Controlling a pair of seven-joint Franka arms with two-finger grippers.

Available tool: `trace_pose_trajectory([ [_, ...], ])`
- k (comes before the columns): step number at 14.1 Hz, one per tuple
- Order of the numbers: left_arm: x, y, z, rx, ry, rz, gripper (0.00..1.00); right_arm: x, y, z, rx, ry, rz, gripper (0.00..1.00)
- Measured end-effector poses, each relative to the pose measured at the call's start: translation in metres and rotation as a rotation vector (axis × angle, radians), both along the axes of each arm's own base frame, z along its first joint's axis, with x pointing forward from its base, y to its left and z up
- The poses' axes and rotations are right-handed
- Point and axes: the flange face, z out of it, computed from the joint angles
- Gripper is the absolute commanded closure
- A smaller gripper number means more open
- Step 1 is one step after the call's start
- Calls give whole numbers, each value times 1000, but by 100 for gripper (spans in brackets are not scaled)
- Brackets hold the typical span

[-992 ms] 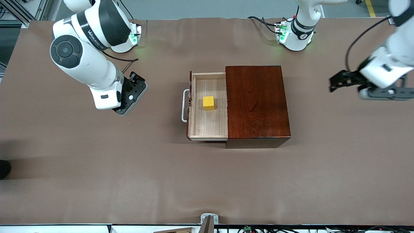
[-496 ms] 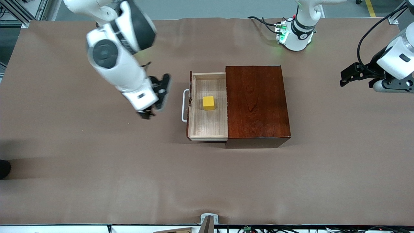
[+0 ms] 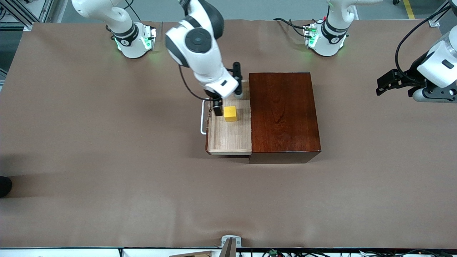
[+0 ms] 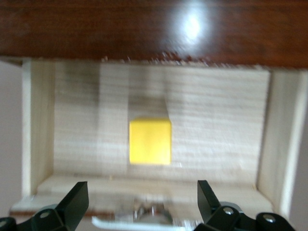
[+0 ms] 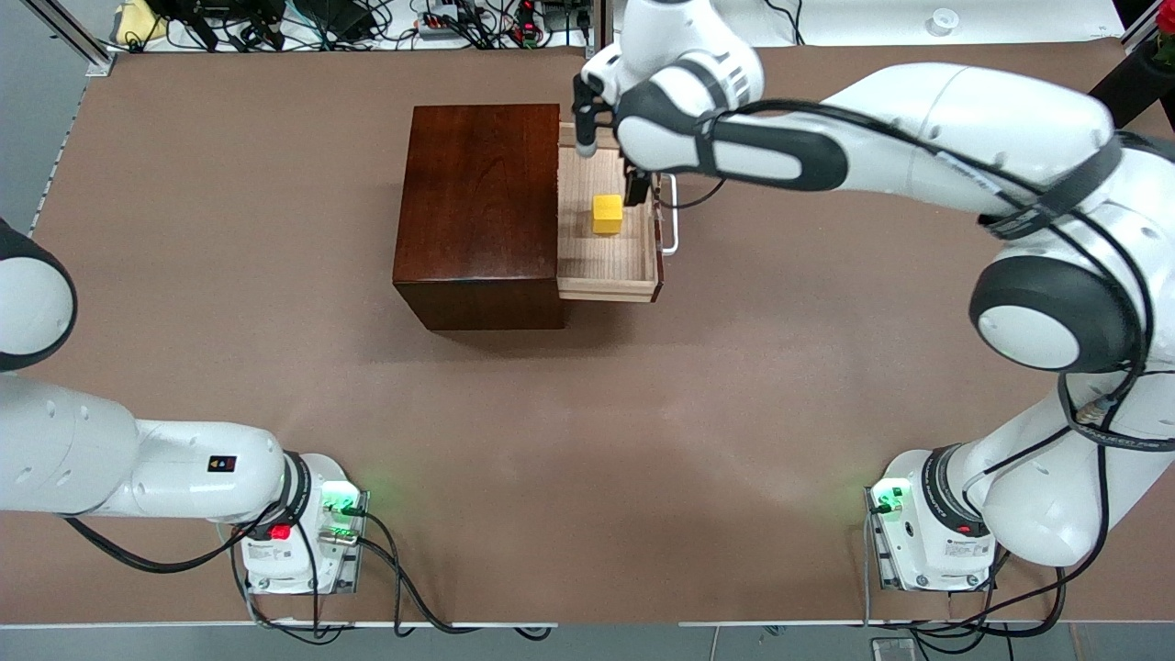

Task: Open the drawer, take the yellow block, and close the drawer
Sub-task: 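Move the right gripper over the yellow block and lower into the drawer, then close the right gripper on the yellow block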

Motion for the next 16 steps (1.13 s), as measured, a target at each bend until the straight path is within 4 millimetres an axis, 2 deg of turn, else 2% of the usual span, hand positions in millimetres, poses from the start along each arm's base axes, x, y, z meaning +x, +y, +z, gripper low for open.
trace_pose_trajectory([
  [2,0,0,0,0,0,0,0,0,9,-23,1,-4,0,0],
  [4,0,0,0,0,0,0,0,-1,14,-38,-6,4,-26,0],
  [16,0,1,-1,0,2,1,0,3,19,-69,-5,0,-69,0],
])
